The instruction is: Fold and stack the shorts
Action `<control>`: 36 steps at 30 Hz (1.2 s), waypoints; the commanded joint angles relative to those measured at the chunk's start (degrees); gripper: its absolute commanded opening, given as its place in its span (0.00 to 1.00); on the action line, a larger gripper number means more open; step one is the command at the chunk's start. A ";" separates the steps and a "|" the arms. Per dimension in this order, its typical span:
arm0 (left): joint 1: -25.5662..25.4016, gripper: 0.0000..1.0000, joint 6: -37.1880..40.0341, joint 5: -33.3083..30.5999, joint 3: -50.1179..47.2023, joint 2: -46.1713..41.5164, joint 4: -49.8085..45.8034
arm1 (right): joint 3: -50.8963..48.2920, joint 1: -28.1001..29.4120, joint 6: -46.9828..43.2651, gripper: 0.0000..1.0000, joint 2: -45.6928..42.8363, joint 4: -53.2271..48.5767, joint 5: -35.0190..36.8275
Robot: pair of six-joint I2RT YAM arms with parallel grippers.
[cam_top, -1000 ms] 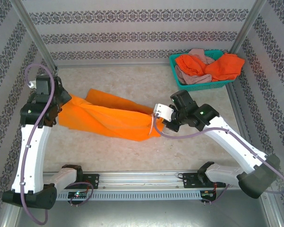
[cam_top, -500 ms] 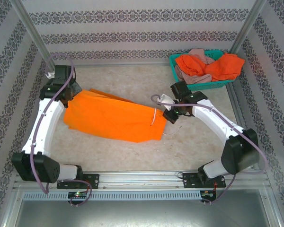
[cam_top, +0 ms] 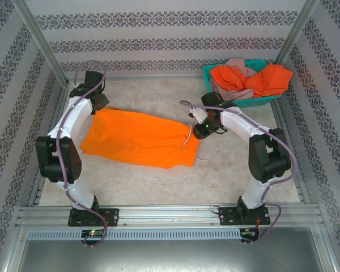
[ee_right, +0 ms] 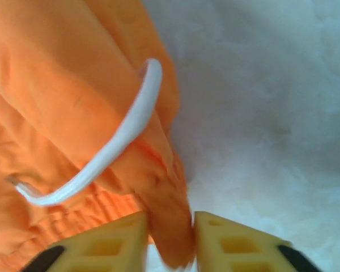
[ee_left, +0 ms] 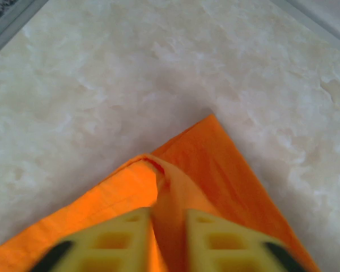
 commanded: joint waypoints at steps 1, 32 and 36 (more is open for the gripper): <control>0.99 0.46 -1.09 2.91 5.92 3.60 3.41 | 4.04 -1.91 8.18 0.40 2.48 1.77 3.42; 0.14 1.00 -15.00 32.47 -54.24 -28.27 39.43 | -23.80 16.22 62.16 0.98 -11.09 33.74 -16.71; 0.14 1.00 -14.53 30.48 -56.26 -24.63 41.85 | -24.93 14.80 61.01 0.98 -7.52 33.67 -17.21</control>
